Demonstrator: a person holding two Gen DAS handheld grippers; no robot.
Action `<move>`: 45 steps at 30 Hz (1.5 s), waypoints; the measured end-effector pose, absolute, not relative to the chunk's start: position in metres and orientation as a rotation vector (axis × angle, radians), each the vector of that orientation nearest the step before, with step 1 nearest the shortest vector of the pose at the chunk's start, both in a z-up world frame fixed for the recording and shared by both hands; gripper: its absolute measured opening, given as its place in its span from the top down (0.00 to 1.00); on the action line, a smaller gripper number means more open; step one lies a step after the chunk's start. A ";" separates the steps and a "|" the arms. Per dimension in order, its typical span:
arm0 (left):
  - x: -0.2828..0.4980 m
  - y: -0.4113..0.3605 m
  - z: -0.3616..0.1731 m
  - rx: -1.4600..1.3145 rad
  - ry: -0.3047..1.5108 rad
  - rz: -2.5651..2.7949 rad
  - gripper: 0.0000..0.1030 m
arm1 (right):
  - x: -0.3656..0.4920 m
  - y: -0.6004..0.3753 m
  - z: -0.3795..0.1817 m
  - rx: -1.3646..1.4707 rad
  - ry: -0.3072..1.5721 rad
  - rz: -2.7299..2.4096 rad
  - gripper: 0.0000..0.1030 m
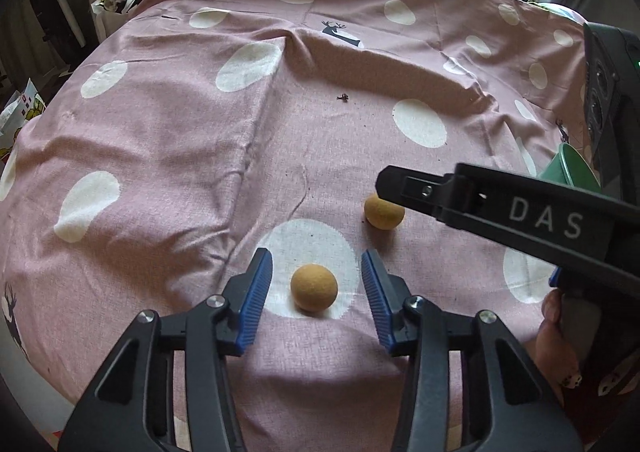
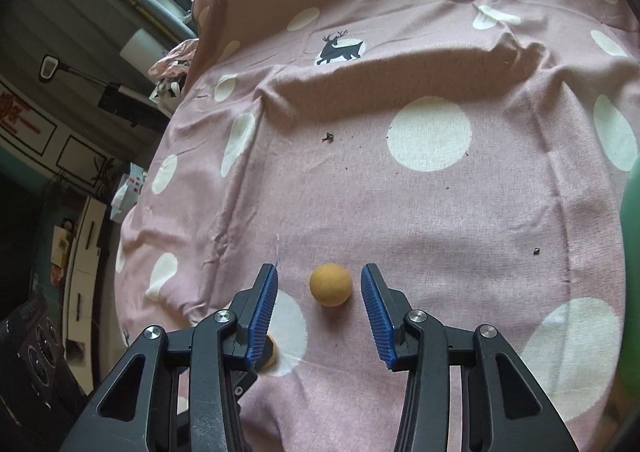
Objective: Organize fruits
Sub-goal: 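Move the right gripper to a tan round fruit and close on it, then carry the tan fruit with the right gripper into the green bowl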
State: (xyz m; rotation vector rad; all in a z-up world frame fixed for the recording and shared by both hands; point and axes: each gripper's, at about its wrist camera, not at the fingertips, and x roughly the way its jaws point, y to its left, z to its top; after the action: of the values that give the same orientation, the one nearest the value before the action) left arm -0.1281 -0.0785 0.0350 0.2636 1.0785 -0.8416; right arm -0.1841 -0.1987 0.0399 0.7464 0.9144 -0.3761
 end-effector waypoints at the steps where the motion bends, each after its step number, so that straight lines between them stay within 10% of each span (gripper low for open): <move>1: -0.128 -0.079 0.033 0.263 1.087 -0.846 0.57 | -0.182 -0.199 0.037 0.749 0.923 -0.377 0.57; 19: -0.128 -0.087 0.020 0.285 1.123 -0.842 0.77 | -0.168 -0.197 0.020 0.710 0.986 -0.413 0.70; 45: -0.165 -0.091 0.084 0.188 0.855 -0.943 0.76 | -0.215 -0.210 0.075 0.687 0.790 -0.503 0.71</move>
State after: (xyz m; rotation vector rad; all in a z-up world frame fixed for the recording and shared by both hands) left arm -0.1647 -0.0911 0.0838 0.1877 0.8549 -0.9429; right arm -0.2154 -0.2100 0.0755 0.6872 0.7903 -0.5030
